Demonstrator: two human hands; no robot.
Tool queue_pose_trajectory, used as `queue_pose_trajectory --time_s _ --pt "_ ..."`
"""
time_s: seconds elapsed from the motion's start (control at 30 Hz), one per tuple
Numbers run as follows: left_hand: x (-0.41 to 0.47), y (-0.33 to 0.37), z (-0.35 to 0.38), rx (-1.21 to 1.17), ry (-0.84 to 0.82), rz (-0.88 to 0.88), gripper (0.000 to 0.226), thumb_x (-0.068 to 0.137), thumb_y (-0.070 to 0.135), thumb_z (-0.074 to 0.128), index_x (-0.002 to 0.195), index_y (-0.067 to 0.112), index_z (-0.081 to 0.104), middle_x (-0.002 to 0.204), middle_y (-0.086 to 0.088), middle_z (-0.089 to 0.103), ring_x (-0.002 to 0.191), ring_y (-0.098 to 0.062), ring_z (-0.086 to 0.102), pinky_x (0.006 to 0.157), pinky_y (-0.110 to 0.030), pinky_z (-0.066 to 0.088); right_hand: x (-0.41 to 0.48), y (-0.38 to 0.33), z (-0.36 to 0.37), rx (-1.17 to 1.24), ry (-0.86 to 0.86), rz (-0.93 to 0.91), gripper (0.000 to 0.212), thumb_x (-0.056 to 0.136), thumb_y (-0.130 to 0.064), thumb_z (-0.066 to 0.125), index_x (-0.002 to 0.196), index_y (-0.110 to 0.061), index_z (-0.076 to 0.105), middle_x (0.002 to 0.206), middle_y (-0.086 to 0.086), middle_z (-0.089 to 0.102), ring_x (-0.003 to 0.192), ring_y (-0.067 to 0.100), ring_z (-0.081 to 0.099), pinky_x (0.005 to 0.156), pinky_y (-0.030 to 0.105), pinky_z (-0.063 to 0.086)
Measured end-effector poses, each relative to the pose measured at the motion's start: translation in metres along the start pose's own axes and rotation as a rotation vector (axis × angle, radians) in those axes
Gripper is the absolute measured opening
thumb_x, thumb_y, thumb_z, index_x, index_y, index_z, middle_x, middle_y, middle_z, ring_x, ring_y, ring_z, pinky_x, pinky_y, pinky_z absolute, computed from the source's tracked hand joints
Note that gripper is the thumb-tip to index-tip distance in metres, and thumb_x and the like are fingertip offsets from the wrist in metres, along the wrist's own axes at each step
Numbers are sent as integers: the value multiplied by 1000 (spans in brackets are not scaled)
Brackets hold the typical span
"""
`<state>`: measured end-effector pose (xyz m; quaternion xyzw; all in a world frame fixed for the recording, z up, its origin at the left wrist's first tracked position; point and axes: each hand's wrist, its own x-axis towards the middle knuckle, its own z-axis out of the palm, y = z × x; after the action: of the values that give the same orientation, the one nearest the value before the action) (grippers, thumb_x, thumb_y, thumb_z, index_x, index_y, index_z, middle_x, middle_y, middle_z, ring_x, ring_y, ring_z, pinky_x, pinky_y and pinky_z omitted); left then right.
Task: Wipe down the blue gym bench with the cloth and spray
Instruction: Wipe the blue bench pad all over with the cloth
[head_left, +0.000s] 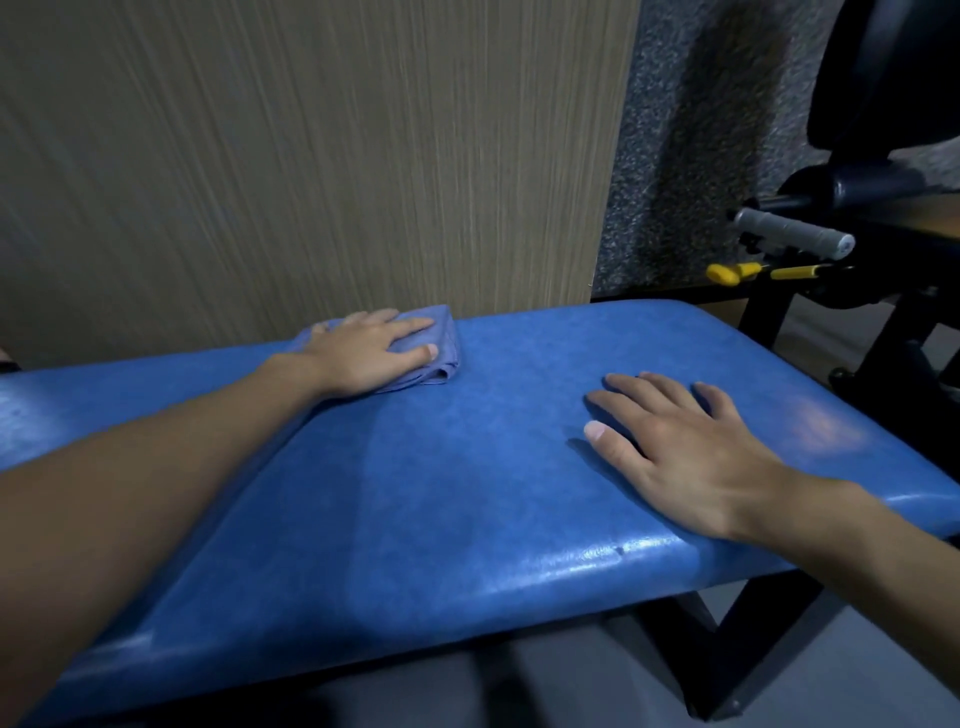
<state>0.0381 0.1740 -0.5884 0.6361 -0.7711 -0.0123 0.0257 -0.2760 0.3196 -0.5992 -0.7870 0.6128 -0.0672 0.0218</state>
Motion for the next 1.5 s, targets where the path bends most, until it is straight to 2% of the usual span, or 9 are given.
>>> queue_pose_trajectory --time_s 0.13,0.23,0.4,0.6,0.77,0.9,1.07,1.3,1.5 --pt "-27 28 4 16 -32 52 80 70 85 6 145 62 18 164 11 15 151 -19 11 115 -62 10 1 1 3 -4 18 -9 82 75 -72 -12 140 -41 28 154 -16 20 144 10 9 117 50 7" --pt "-77 65 4 47 -64 253 81 67 85 1 145 64 8 165 15 3 152 -16 1 118 -57 5 1 0 2 5 19 -2 80 78 -70 -11 141 -41 28 154 -16 21 143 9 10 117 50 7" --pt "-140 106 7 98 -55 565 71 78 80 11 145 63 -5 165 15 -7 151 -14 -10 119 -56 -2 1 1 -1 38 20 17 90 73 -72 -14 147 -38 23 154 -18 25 144 8 14 118 50 6" --pt "-98 75 7 44 -62 485 72 74 87 13 142 67 2 164 18 0 152 -14 -2 120 -50 3 5 -13 -9 17 31 28 95 73 -79 -14 148 -36 26 157 -15 23 147 10 11 118 52 2" --pt "-25 -1 2 -17 13 130 81 67 91 13 143 63 22 163 12 19 150 -13 16 119 -52 15 2 -20 -1 12 -40 -5 76 82 -68 -2 147 -39 24 160 -14 13 148 11 2 118 50 1" --pt "-6 -22 3 -5 7 -48 83 69 89 11 145 59 24 162 11 22 149 -19 21 115 -59 16 3 -20 -1 0 -30 -11 73 84 -67 0 146 -37 26 158 -14 15 147 11 4 118 50 3" --pt "-54 23 3 -10 -48 58 85 65 87 5 146 62 16 165 13 10 152 -18 7 116 -61 7 3 -19 0 8 -22 -18 72 84 -67 -1 143 -38 28 156 -14 18 145 11 6 117 52 4" --pt "-160 103 7 115 -86 522 70 78 81 11 143 64 -8 164 16 -11 151 -14 -13 119 -54 -3 2 -16 -1 93 -27 -1 78 84 -65 -1 153 -30 7 159 -11 19 148 13 9 118 52 4" --pt "-113 77 4 84 -80 472 72 76 84 13 143 65 -1 165 17 -3 152 -14 -4 120 -52 3 7 -25 -7 92 24 -18 83 82 -68 -3 153 -28 11 159 -10 21 147 12 11 118 52 4"
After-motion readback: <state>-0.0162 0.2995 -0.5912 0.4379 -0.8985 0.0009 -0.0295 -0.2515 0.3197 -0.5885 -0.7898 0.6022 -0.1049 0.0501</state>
